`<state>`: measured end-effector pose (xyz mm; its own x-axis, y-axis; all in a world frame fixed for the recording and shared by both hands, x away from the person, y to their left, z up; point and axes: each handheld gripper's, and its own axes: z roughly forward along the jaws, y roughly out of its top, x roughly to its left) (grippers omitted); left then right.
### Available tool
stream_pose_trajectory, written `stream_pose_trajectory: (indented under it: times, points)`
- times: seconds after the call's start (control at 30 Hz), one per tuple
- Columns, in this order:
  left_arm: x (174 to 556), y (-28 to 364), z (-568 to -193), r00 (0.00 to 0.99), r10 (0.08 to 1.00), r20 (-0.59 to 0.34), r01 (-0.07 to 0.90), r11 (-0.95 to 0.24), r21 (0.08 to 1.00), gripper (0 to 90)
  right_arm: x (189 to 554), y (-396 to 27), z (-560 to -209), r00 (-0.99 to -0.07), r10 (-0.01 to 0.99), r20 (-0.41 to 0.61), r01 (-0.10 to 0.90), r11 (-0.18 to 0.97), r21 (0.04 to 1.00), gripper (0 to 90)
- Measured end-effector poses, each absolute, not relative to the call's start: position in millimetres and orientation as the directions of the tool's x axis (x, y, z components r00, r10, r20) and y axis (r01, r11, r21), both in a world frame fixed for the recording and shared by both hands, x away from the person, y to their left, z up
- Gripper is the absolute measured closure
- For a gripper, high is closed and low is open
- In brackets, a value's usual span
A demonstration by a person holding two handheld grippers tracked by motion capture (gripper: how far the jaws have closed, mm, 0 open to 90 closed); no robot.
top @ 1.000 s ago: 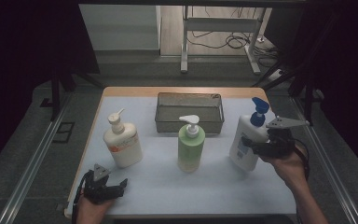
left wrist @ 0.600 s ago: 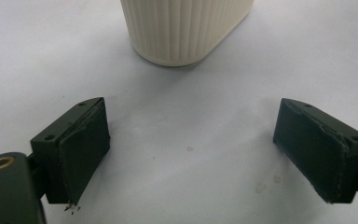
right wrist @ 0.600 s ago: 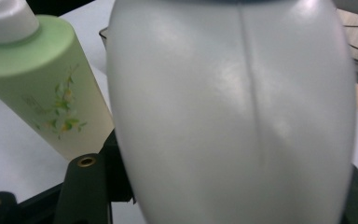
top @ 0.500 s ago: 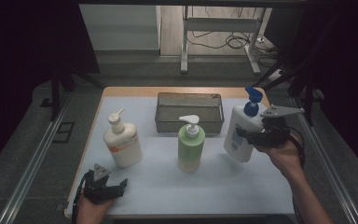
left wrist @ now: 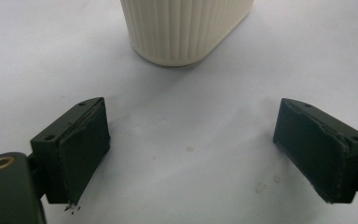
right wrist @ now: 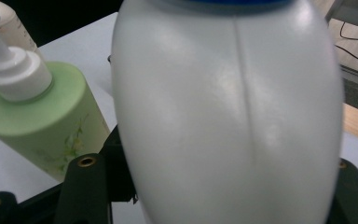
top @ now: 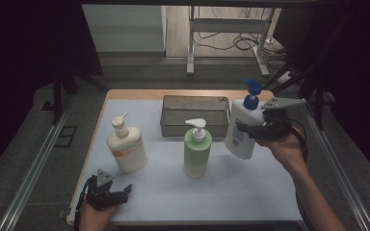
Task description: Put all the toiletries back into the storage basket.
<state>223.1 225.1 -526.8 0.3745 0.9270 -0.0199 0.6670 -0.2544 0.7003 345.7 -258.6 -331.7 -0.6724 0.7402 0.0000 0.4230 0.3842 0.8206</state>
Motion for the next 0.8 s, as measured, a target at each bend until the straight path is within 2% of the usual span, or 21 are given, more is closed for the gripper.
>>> stream_pose_trajectory:
  times: [0.8]
  points:
    - [223.2,225.1,-526.6,0.375,0.927,-0.021,0.668,-0.255,0.699,10.3,390.3,-214.5,-310.9,-0.677,0.736,-0.003,0.409,0.38,0.83,39.7]
